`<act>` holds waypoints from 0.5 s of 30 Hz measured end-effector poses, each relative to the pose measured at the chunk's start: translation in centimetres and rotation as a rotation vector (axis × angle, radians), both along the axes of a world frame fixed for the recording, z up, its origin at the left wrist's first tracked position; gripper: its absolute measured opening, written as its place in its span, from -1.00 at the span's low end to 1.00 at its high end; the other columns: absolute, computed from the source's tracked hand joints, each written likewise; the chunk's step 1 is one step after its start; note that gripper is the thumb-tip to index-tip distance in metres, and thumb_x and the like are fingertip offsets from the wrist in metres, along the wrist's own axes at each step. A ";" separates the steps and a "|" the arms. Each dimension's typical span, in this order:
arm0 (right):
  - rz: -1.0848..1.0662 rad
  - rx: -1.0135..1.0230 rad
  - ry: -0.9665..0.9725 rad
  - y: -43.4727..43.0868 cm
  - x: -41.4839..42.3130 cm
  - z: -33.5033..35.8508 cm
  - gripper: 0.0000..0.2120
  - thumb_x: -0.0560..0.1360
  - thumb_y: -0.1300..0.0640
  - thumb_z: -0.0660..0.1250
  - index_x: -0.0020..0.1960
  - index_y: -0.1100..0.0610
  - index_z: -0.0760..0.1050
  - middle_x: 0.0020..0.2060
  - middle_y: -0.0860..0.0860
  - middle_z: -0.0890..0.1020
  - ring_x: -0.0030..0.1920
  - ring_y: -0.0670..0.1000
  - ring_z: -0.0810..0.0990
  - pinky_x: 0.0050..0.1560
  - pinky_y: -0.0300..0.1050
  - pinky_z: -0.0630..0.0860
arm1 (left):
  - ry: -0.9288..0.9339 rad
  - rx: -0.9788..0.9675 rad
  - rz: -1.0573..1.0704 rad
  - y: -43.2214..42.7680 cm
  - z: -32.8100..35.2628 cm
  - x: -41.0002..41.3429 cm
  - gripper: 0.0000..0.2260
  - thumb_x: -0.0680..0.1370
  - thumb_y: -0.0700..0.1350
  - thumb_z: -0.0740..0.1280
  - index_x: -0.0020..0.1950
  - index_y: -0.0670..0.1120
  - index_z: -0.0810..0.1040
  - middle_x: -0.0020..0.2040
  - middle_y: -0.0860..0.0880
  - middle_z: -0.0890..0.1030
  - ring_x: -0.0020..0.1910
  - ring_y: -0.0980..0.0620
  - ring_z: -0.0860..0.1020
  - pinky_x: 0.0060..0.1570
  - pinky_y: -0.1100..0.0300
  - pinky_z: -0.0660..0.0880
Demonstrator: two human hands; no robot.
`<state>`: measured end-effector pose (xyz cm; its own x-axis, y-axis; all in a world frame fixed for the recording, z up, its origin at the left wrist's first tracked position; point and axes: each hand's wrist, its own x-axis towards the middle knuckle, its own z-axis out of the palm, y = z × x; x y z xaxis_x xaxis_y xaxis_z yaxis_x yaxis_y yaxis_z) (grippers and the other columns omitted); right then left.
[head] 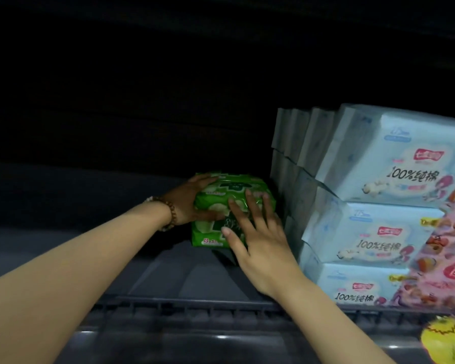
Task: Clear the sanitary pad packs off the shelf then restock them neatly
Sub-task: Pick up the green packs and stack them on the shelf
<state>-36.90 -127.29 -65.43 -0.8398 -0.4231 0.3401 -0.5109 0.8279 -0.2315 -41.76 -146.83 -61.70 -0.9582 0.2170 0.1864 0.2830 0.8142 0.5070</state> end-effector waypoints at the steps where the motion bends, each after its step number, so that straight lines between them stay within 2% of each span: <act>1: 0.003 -0.013 0.004 0.0 -0.1 -0.1 -0.26 0.38 -0.41 -0.36 0.52 -0.21 -0.22 0.48 -0.19 -0.37 0.43 -0.09 -0.52 0.51 0.00 -0.31 | 0.004 0.000 0.003 0.0 -0.1 0.0 -0.16 0.41 0.09 0.45 0.54 0.05 0.03 0.53 0.07 0.03 0.47 0.12 0.12 0.29 0.43 0.05; 3: 0.009 -0.021 0.029 0.3 -0.3 -0.4 -0.27 0.40 -0.44 -0.36 0.52 -0.22 -0.20 0.46 -0.22 -0.37 0.46 -0.08 -0.48 0.51 0.00 -0.29 | 0.012 0.006 0.014 0.2 -0.1 0.3 -0.15 0.41 0.09 0.45 0.54 0.04 0.03 0.53 0.06 0.04 0.47 0.12 0.12 0.29 0.44 0.05; 6: 0.005 -0.036 0.048 0.5 -0.3 -0.5 -0.26 0.38 -0.37 -0.37 0.53 -0.21 -0.14 0.46 -0.23 -0.31 0.49 -0.05 -0.41 0.52 0.02 -0.24 | -0.006 0.040 0.043 0.3 0.3 1.8 -0.10 0.40 0.15 0.43 0.56 0.06 -0.06 0.54 0.05 0.03 0.47 0.10 0.14 0.30 0.39 0.09; 9: -0.009 -0.040 0.057 0.7 0.8 0.1 -0.22 0.37 -0.37 -0.36 0.54 -0.17 -0.05 0.53 -0.16 -0.20 0.52 -0.03 -0.33 0.53 0.01 -0.24 | 0.009 0.037 0.070 -0.1 1.0 5.0 -0.13 0.45 0.19 0.36 0.56 0.08 -0.13 0.55 0.07 0.01 0.49 0.10 0.12 0.32 0.36 0.09; 12: 0.030 -0.096 0.066 0.8 3.5 0.8 -0.16 0.37 -0.46 -0.40 0.54 -0.14 0.02 0.54 -0.15 -0.14 0.53 -0.06 -0.28 0.51 -0.06 -0.24 | 0.100 -0.022 0.089 -0.9 1.5 10.0 -0.26 0.47 0.24 0.24 0.55 0.05 0.00 0.55 0.05 0.06 0.49 0.10 0.11 0.37 0.33 0.07; 15: 0.087 -0.174 0.037 0.5 8.2 0.8 -0.29 0.44 -0.41 -0.33 0.52 -0.20 0.02 0.50 -0.26 -0.18 0.50 -0.18 -0.32 0.50 -0.16 -0.25 | 0.184 0.018 0.101 -1.6 0.5 16.2 -0.34 0.46 0.25 0.19 0.51 0.08 0.14 0.47 0.13 0.20 0.44 0.18 0.15 0.36 0.36 0.09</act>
<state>-28.70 -126.82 -64.65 -0.7880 -0.4258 0.4446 -0.5898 0.7292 -0.3471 -25.60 -148.43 -61.21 -0.9243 0.1168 0.3634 0.2898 0.8344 0.4688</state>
